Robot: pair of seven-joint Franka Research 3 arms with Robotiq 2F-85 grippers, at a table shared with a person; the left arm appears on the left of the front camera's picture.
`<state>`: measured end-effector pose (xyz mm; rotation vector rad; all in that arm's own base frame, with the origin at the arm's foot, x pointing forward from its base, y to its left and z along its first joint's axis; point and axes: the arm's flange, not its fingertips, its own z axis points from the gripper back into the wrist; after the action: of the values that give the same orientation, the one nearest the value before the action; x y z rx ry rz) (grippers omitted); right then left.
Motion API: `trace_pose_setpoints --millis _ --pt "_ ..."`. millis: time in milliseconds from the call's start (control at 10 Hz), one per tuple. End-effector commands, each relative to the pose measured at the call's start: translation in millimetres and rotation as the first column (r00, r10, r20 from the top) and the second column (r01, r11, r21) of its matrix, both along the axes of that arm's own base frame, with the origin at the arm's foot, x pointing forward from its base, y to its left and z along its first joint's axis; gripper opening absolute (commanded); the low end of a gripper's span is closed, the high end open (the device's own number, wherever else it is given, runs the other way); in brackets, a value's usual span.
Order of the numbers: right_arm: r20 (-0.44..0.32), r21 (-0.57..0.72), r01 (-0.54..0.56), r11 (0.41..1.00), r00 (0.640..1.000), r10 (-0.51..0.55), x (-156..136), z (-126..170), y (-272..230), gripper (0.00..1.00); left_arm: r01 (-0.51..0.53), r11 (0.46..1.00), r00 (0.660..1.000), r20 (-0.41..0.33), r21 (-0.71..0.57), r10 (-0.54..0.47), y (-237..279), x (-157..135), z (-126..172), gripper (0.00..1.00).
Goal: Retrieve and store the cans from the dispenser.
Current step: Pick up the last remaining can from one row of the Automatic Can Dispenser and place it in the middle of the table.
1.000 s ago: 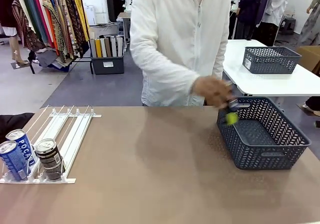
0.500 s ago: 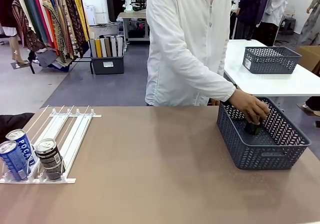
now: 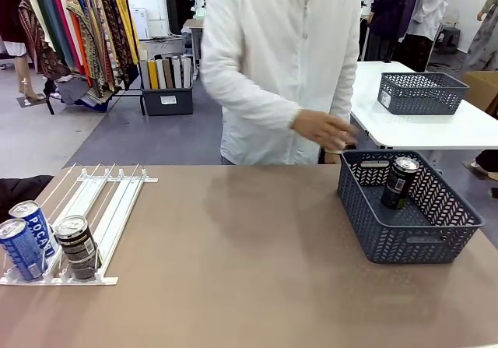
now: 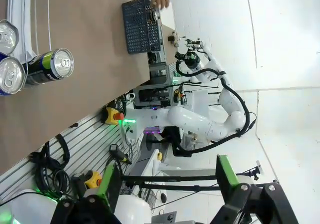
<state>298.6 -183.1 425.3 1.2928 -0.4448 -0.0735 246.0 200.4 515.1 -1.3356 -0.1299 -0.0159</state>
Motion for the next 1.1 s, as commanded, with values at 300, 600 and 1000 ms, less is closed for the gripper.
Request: trace_pose_setpoints --millis 300,600,1000 --pt "0.011 -0.004 -0.016 1.0 1.0 0.016 -1.0 2.3 -2.3 1.0 0.141 0.774 0.99 -0.065 0.617 -0.129 -139.7 19.4 55.0 1.0" --pt "0.011 -0.004 -0.016 1.0 1.0 0.016 -1.0 2.3 -2.3 1.0 0.151 0.453 0.988 -0.126 0.879 -0.085 -210.6 47.2 35.0 1.0" --pt "0.011 -0.004 -0.016 1.0 1.0 0.016 -1.0 2.3 -2.3 1.0 -0.015 0.32 0.992 0.055 0.947 -0.116 -246.0 69.9 10.6 1.0"
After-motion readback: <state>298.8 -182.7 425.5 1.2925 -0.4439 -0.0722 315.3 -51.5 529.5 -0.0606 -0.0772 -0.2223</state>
